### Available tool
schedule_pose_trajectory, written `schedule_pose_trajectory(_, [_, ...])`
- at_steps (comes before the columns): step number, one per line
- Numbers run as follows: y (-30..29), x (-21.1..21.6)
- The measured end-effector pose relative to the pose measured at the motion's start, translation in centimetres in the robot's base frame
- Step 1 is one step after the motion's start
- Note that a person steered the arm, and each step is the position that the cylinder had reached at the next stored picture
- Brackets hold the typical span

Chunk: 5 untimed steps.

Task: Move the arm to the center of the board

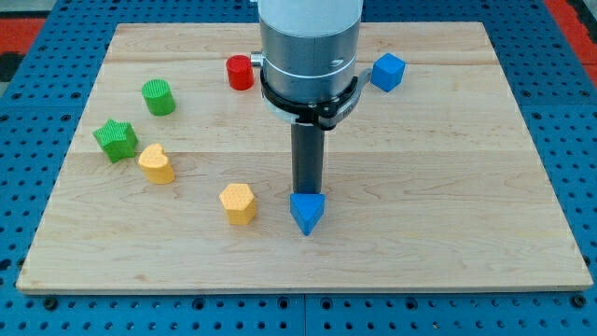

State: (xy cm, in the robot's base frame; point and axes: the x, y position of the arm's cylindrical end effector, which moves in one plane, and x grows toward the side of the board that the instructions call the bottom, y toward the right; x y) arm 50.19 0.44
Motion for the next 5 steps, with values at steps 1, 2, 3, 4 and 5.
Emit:
schedule_pose_trajectory(1, [-0.2,-1.3])
schedule_pose_trajectory(2, [1.2,-3.9])
schedule_pose_trajectory(3, [2.1,-5.6])
schedule_pose_trajectory(4, [2.5,-6.2])
schedule_pose_trajectory(5, [1.8,-6.4])
